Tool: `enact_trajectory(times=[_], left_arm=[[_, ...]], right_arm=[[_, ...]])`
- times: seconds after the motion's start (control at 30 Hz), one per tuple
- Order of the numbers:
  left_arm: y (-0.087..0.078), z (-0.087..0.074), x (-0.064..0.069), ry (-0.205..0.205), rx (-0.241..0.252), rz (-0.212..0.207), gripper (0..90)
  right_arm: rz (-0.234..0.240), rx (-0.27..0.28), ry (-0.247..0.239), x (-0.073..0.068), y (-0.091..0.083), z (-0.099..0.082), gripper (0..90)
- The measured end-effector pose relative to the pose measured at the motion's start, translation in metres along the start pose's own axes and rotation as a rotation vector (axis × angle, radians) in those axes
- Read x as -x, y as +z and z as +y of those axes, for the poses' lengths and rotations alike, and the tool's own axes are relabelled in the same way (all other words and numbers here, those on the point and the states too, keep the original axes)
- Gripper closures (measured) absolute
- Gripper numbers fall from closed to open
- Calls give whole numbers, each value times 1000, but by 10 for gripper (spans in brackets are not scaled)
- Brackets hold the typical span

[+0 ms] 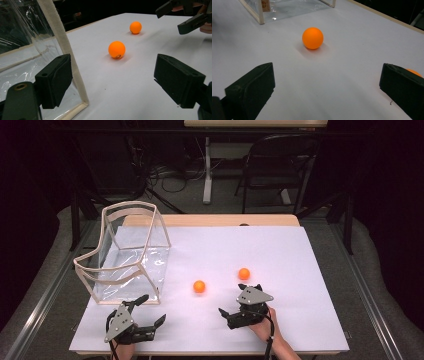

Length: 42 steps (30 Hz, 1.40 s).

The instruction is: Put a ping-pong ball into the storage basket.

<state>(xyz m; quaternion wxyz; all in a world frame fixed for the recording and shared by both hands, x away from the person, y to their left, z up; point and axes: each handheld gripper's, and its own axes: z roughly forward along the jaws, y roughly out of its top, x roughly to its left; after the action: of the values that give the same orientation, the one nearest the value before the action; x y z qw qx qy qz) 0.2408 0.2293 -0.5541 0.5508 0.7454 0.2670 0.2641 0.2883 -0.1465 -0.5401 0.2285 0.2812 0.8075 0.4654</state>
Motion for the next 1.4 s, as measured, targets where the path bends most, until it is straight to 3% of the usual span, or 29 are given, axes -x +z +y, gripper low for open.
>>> enact_trajectory(times=[1.4], left_arm=[[1, 0, 0, -3, 4, -2, 155]], right_arm=[[61, -83, 13, 2, 40, 19, 0]])
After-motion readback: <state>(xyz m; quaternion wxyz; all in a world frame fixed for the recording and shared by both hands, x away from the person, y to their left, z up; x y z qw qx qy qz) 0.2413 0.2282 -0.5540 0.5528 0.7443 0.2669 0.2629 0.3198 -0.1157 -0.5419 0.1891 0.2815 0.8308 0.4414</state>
